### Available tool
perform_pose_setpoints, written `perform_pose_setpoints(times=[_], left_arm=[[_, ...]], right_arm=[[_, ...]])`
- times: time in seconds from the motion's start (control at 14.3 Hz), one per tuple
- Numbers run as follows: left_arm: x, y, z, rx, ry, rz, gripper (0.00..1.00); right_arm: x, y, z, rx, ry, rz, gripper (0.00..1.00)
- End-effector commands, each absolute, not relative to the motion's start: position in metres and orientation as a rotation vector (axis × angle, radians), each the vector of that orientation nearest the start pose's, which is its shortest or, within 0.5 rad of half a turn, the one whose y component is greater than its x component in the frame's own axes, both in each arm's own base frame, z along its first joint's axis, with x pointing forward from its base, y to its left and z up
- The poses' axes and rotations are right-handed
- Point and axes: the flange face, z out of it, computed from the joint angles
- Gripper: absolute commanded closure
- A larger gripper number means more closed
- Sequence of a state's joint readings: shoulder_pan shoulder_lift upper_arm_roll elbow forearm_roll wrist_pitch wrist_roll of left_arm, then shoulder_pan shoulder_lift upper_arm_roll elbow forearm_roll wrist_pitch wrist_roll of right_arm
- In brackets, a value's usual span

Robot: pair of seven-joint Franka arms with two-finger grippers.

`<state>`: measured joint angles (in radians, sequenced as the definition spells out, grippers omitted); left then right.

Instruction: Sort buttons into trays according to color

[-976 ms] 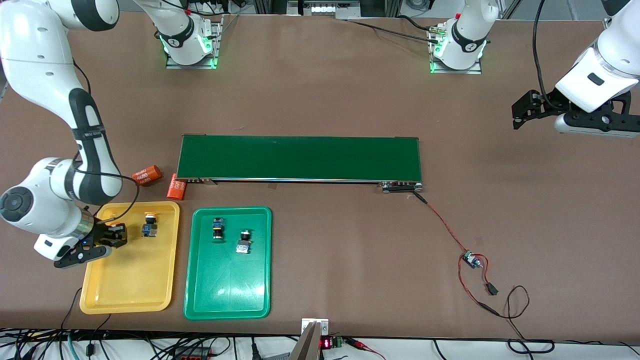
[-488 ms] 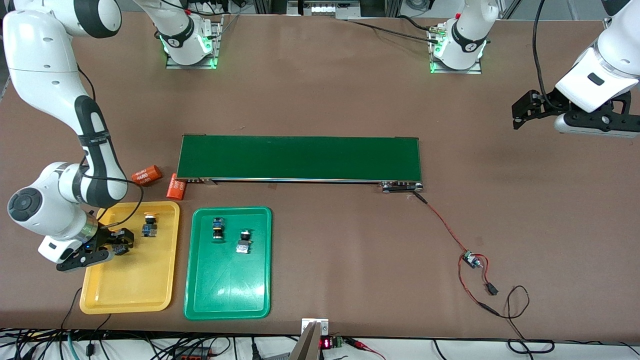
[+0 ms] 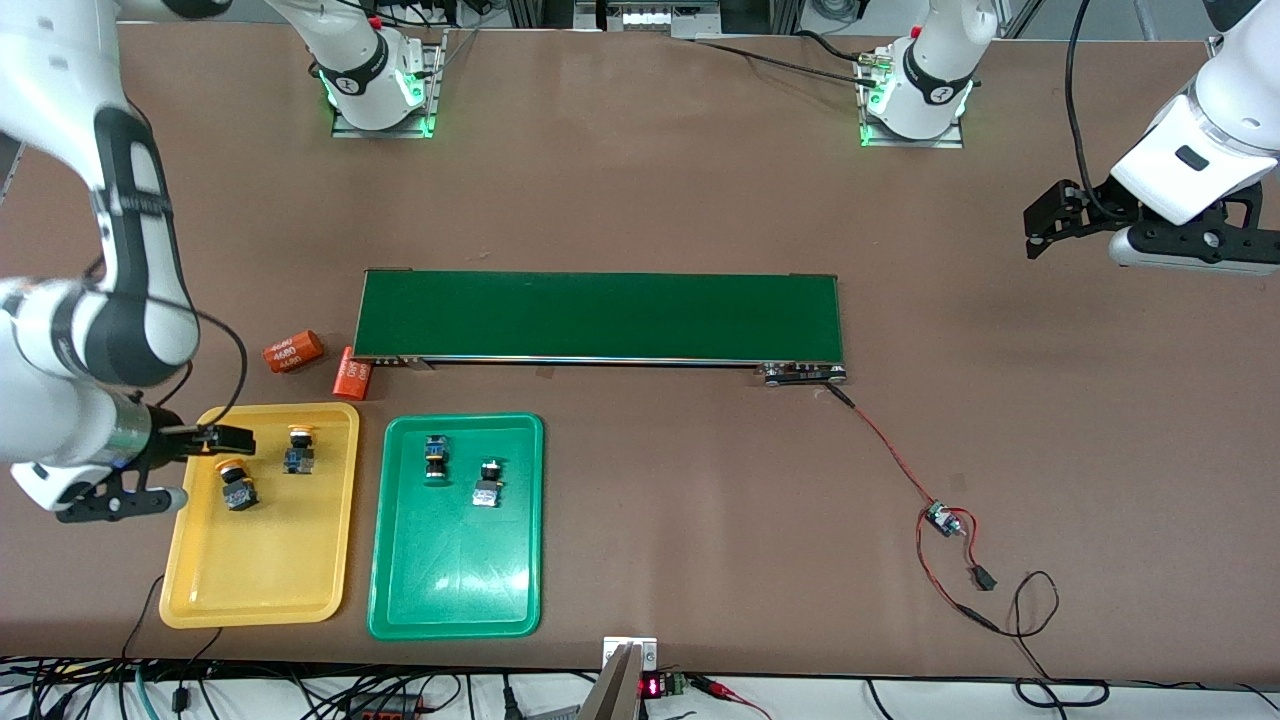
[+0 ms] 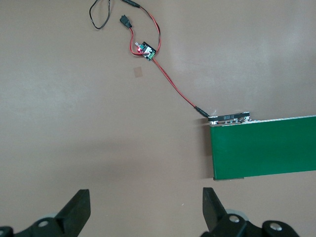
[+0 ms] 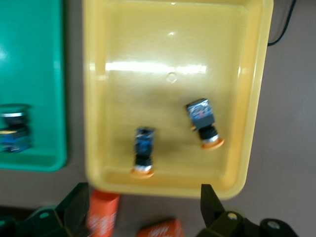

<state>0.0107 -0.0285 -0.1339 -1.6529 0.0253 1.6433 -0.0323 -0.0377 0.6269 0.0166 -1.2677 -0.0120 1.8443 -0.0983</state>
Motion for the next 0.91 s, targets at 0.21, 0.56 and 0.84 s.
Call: perform_pose_setpoints(times=[0.21,0.56,0.84], left_arm=[[0.550,-0.067,0.612,-3.118,0.164,-0.021,0.00],[0.550,-0.068,0.612,-3.118,0.166,-0.021,0.00],[0.550,-0.067,0.612,-3.118,0.164,-0.019,0.00]], right_arm=[[0.662,-0.010,0.528,-3.149,0.004,0.097,0.00],[0.609,-0.059,0.590,-3.142,0.109,0.170,0.00],[0.598,-0.071,0.598,-3.165,0.145,0.126,0.00]])
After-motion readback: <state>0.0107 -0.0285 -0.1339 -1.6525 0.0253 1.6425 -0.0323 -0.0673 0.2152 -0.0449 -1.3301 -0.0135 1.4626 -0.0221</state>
